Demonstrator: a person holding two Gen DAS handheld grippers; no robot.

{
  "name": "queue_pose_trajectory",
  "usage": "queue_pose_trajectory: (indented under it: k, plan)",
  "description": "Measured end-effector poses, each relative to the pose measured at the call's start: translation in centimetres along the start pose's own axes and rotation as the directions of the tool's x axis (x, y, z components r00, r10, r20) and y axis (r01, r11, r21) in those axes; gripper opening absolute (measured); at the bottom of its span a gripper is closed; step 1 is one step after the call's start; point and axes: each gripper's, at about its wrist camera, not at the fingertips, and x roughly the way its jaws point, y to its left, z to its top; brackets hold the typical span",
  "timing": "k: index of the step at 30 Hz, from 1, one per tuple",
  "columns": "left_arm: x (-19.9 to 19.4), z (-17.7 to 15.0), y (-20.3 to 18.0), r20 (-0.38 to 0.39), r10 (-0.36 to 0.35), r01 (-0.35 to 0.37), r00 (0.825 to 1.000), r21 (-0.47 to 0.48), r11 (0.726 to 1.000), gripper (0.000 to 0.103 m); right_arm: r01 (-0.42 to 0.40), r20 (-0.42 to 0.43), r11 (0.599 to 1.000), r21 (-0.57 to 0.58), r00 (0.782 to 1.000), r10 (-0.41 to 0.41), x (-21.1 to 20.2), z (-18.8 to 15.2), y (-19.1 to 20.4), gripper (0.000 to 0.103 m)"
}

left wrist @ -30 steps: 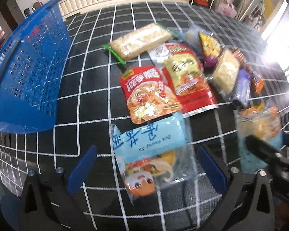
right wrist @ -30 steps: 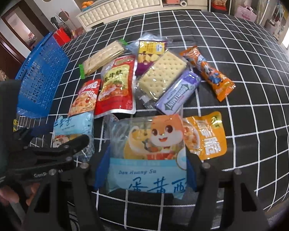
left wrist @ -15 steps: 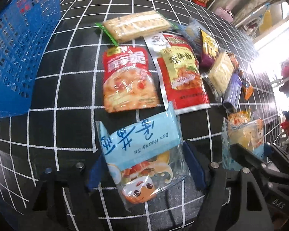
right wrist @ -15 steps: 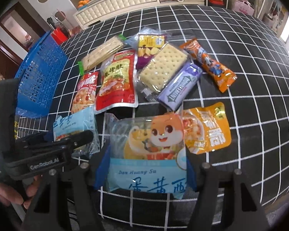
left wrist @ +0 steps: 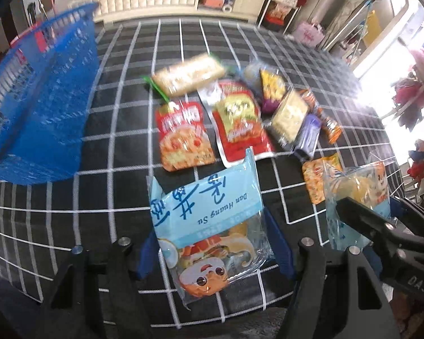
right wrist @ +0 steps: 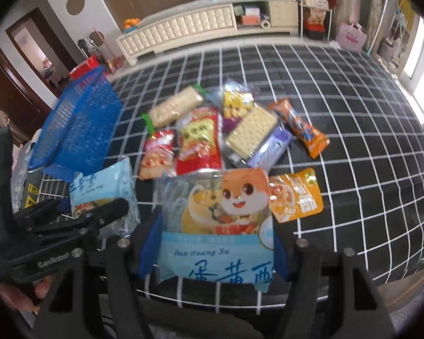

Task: Organize snacks
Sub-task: 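Carry both bags over the blue basket and open both tools to drop them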

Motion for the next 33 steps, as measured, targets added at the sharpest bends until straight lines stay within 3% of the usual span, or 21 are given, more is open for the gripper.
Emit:
queue_pose_trajectory:
  k: [7, 17, 33]
  plan:
    - [-7.5, -0.3, 2.8, 0.125, 0.011, -0.01, 0.992, -0.007, 1.0, 0.066, -0.026, 0.061, 0.998, -0.06, 0.998, 0.03, -2.1, 1.6, 5.1, 0.07]
    - [-14.2, -0.2, 10.2, 0.208, 0.081, -0.079, 0.975, -0.018, 0.997, 0.066, -0.1, 0.072, 0.983, -0.152, 0.991, 0.112, -1.8, 4.5, 13.6, 0.07]
    - [-18.3, 5.2, 19.5, 0.263, 0.128, -0.119, 0.956, -0.05, 0.992, 0.066, -0.154, 0.059, 0.944, -0.293, 0.982, 0.179, 1.1, 11.4, 22.3, 0.07]
